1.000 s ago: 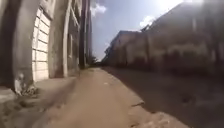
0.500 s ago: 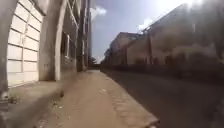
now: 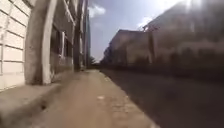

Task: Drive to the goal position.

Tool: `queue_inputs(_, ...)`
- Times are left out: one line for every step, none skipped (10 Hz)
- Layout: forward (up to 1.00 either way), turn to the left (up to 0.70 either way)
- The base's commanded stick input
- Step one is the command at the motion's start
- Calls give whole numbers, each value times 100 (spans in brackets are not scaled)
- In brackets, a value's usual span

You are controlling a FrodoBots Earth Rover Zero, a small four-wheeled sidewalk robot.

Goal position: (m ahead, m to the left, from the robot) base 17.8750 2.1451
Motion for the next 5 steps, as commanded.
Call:
queue_inputs(100, 0)
queue_inputs(100, 0)
queue_inputs(100, 0)
queue_inputs(100, 0)
queue_inputs(100, 0)
